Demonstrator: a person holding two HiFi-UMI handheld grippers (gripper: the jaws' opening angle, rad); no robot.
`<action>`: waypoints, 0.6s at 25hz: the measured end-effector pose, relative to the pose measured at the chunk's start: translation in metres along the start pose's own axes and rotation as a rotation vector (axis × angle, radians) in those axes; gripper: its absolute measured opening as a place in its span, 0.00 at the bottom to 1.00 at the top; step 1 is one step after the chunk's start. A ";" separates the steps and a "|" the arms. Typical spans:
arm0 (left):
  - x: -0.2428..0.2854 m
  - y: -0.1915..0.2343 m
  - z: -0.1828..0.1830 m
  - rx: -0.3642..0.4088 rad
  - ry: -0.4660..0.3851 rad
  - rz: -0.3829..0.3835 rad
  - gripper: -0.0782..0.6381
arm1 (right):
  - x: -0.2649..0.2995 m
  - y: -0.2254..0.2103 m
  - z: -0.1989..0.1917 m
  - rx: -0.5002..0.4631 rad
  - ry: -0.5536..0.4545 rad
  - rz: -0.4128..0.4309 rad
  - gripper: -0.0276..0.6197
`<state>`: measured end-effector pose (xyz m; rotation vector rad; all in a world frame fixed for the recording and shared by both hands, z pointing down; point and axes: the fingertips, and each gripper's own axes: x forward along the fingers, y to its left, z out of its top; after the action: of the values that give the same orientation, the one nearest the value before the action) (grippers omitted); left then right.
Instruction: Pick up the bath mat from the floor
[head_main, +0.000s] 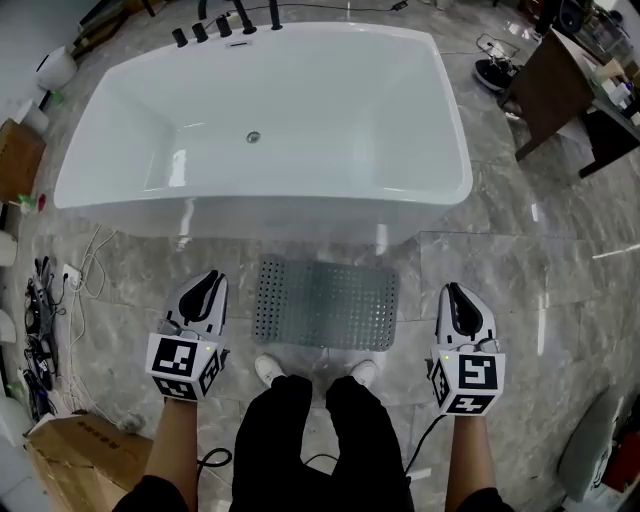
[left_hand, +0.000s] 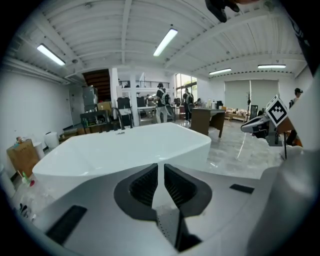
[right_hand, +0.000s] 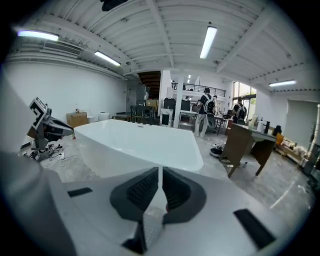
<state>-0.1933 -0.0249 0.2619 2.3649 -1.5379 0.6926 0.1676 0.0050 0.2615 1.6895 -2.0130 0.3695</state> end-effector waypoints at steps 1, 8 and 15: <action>0.010 0.000 -0.018 -0.003 0.011 0.002 0.15 | 0.009 0.002 -0.018 0.007 0.011 0.002 0.08; 0.083 -0.003 -0.163 -0.012 0.102 -0.012 0.15 | 0.085 0.010 -0.155 0.049 0.092 -0.011 0.08; 0.151 -0.011 -0.293 -0.056 0.159 -0.034 0.15 | 0.155 0.015 -0.285 0.044 0.173 -0.012 0.08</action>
<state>-0.2082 -0.0110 0.5908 2.2315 -1.4291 0.7980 0.1877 0.0188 0.5850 1.6354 -1.8817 0.5406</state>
